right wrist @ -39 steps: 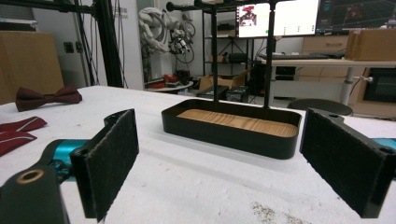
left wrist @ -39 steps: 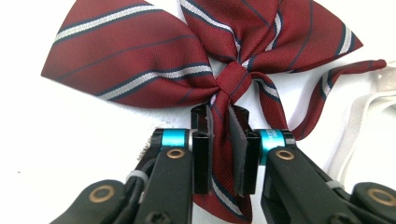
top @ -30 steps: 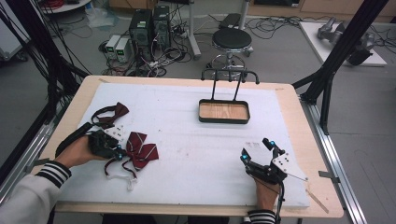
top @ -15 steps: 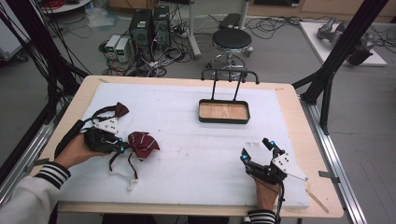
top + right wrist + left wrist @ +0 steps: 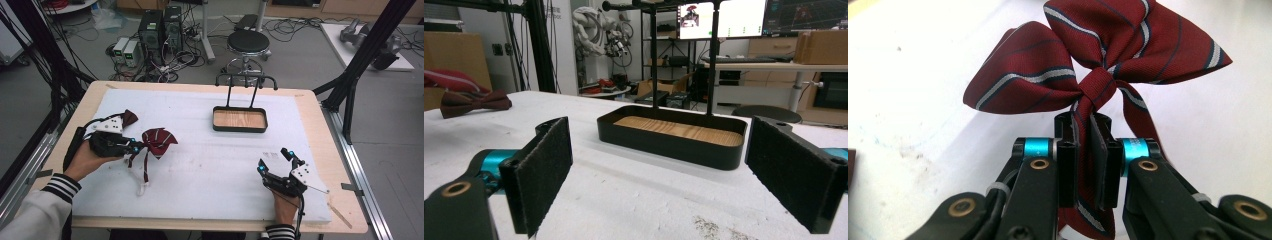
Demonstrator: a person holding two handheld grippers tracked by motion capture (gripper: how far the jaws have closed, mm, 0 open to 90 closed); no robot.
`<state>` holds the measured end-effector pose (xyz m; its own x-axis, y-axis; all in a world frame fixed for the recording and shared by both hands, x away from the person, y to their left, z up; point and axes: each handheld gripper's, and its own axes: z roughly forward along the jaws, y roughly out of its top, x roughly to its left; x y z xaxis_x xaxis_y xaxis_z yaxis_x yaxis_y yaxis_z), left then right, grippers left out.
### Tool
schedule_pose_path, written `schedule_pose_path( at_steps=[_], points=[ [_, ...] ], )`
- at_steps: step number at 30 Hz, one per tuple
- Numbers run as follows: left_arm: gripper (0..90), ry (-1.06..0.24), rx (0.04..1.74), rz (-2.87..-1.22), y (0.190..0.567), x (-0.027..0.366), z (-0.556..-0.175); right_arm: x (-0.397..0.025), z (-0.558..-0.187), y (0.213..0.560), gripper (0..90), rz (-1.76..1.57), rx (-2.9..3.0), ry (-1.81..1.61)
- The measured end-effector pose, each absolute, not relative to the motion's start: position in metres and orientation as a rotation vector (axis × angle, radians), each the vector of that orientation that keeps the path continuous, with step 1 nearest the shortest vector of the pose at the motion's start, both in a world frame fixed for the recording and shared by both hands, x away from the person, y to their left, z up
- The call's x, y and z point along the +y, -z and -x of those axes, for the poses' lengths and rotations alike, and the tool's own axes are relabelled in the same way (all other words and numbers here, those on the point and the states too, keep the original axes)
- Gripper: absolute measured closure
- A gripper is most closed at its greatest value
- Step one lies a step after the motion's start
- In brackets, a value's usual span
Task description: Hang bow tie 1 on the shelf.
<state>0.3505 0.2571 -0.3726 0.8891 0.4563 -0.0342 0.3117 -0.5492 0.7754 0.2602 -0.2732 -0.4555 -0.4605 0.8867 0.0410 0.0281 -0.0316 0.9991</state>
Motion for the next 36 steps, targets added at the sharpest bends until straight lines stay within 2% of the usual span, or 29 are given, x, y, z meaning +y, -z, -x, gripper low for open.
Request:
schedule_pose_path(
  at_steps=[16,36],
  points=[
    [82.5,-0.257,0.533,-2.046,0.348,0.243,-0.346,-0.275,-0.264,0.453,10.9,-1.022,1.578,-1.578],
    [82.5,-0.239,0.498,-2.014,0.346,0.207,-0.352,-0.259,-0.281,0.402,10.9,-0.817,1.812,-1.739]
  ],
)
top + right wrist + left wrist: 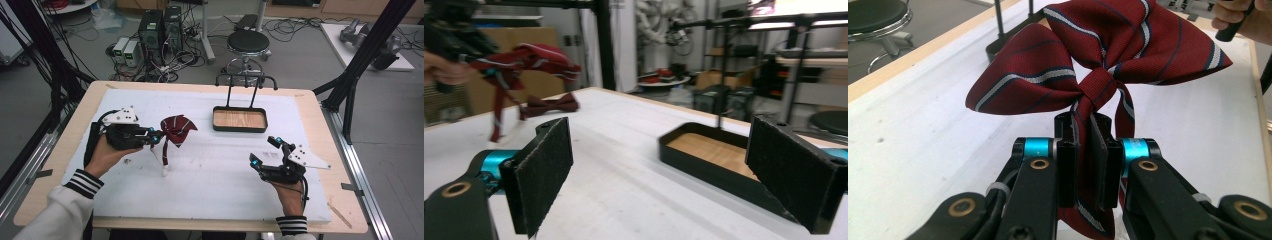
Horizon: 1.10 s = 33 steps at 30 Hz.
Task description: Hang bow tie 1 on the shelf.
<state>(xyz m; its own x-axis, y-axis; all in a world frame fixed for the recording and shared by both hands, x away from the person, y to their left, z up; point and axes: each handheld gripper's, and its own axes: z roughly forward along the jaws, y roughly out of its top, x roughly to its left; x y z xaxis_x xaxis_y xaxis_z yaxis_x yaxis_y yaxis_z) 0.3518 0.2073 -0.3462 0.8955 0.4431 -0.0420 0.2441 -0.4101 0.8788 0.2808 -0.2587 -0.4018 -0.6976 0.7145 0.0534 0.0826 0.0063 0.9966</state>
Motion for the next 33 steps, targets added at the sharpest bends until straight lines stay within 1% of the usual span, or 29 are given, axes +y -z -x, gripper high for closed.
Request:
schedule_pose_path(
  at_steps=[10,25,33],
  points=[
    [82.5,-0.226,0.450,-2.012,0.345,0.182,-0.353,-0.244,-0.296,0.381,10.9,-0.754,1.927,-1.803],
    [82.5,-0.210,0.387,-2.032,0.345,0.145,-0.355,-0.217,-0.313,0.355,11.0,-0.588,2.133,-1.766],
    [82.5,-0.197,0.372,-2.020,0.343,0.135,-0.356,-0.197,-0.323,0.337,11.0,-0.495,2.232,-1.722]
  ],
)
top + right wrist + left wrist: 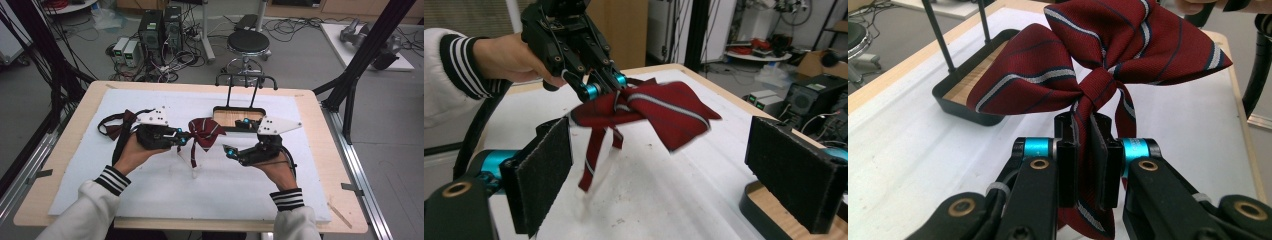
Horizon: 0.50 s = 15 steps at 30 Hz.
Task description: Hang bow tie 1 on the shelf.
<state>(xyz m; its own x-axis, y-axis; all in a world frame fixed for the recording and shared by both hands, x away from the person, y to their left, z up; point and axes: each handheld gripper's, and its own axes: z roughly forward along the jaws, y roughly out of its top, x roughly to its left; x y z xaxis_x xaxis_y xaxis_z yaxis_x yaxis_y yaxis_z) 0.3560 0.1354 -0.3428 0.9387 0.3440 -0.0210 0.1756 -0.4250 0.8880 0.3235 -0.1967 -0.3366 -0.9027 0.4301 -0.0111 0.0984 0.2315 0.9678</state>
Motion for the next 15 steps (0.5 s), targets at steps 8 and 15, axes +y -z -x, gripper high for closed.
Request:
schedule_pose_path(
  at_steps=[8,15],
  points=[
    [82.5,-0.154,0.358,-1.989,0.344,0.130,-0.357,-0.182,-0.334,0.334,11.1,-0.435,2.302,-1.690],
    [82.4,-0.157,0.345,-1.989,0.344,0.126,-0.358,-0.174,-0.338,0.333,18.2,-0.440,2.338,-1.688]
  ],
)
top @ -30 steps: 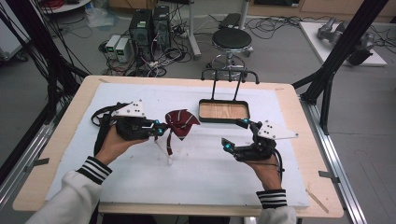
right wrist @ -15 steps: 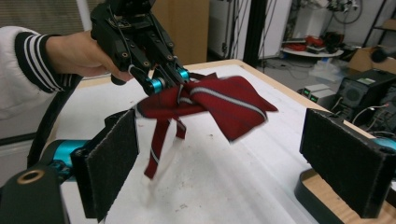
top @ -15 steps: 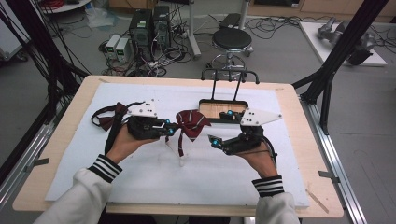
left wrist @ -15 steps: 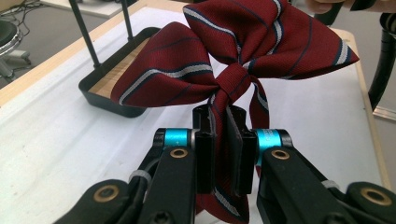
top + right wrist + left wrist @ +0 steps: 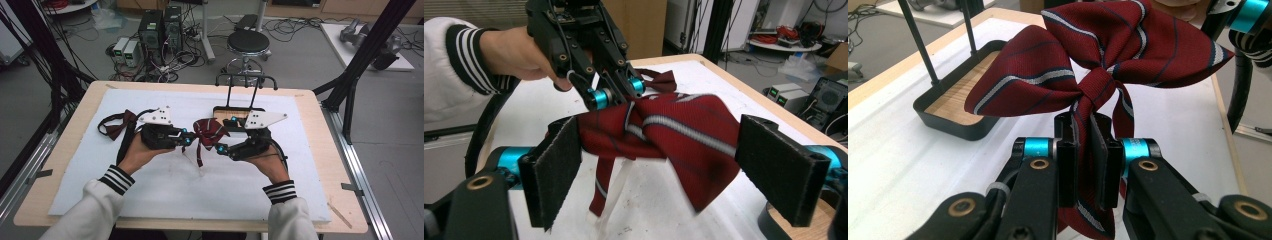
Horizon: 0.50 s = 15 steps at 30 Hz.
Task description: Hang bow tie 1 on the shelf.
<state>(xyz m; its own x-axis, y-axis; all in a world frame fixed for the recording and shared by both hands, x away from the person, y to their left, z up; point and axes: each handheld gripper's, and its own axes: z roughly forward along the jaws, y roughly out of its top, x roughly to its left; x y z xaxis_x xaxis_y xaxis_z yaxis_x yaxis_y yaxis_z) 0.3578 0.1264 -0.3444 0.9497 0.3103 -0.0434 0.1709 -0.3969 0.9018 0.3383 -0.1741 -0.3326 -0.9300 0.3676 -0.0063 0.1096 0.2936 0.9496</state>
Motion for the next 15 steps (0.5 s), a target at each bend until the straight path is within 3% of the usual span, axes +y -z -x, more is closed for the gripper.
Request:
schedule_pose_path(
  at_steps=[8,15],
  points=[
    [82.5,-0.120,0.339,-1.928,0.3441,0.1258,-0.3579,-0.1665,-0.3426,0.3323,21.1,-0.427,2.371,-1.671],
    [82.5,-0.131,0.337,-1.947,0.3450,0.1243,-0.3576,-0.1652,-0.3423,0.3330,32.1,-0.405,2.395,-1.655]
  ],
)
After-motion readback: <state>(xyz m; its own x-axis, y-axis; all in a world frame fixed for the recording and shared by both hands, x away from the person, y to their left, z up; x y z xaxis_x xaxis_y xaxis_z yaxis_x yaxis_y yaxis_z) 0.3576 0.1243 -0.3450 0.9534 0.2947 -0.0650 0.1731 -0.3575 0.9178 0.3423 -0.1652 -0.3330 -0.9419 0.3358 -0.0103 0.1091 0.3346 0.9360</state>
